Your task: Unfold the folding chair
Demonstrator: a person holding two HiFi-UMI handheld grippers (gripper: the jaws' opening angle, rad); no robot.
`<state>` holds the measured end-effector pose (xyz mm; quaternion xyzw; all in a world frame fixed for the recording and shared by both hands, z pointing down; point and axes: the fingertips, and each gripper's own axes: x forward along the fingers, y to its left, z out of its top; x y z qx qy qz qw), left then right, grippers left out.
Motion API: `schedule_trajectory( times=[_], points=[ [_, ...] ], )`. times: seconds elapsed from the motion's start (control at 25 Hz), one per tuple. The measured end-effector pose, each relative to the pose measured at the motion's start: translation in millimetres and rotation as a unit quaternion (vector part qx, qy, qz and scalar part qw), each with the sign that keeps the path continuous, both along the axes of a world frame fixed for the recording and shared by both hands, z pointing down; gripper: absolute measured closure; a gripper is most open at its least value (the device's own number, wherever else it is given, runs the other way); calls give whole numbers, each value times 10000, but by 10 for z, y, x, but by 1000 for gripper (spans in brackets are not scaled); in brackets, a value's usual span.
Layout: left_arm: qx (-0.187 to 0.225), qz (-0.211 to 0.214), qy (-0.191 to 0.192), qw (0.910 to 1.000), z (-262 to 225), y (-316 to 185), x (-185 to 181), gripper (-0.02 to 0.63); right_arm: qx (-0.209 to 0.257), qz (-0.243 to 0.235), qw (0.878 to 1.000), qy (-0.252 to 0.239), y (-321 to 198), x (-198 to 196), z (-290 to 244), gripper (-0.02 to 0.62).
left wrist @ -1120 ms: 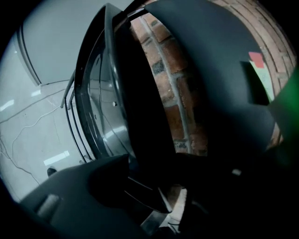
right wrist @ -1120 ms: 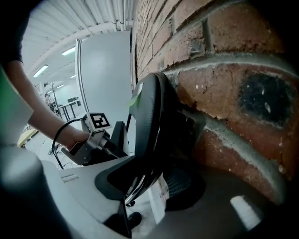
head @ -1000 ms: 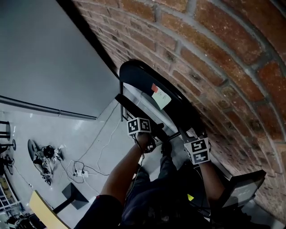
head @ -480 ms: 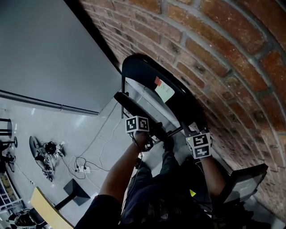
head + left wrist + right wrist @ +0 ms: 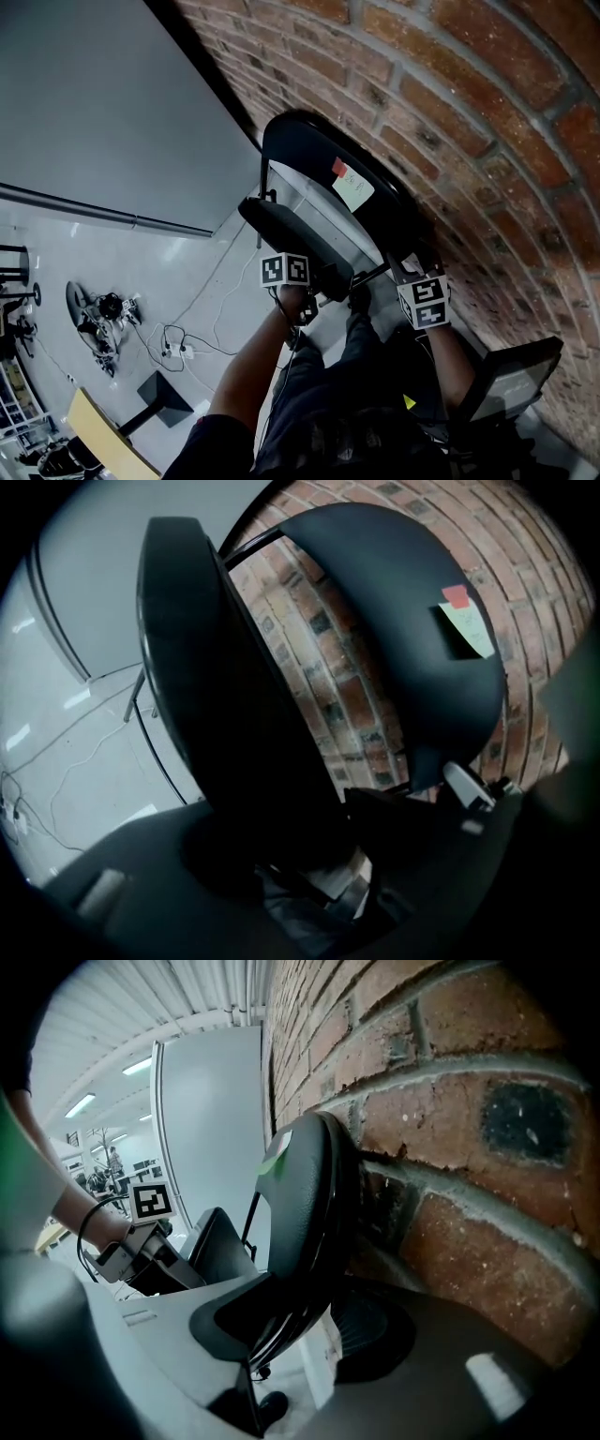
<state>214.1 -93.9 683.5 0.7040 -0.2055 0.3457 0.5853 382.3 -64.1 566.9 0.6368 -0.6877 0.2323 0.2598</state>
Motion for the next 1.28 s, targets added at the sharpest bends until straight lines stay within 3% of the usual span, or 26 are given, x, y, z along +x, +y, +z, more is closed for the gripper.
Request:
schedule_trajectory(
  times=[0.28,0.8,1.28],
  points=[
    [30,255,-50,9997,25,111,-270,324,-49,1,9999,-95,1,-37,45,410],
    [-81,141,-15,9999,202,344,-851,319,-503,255,9979,-306,40,-63,214,408],
    [31,-60,-4,10000,304,411,-1044,319,-840,195,9952,-464,19,-63,344,406]
  ],
)
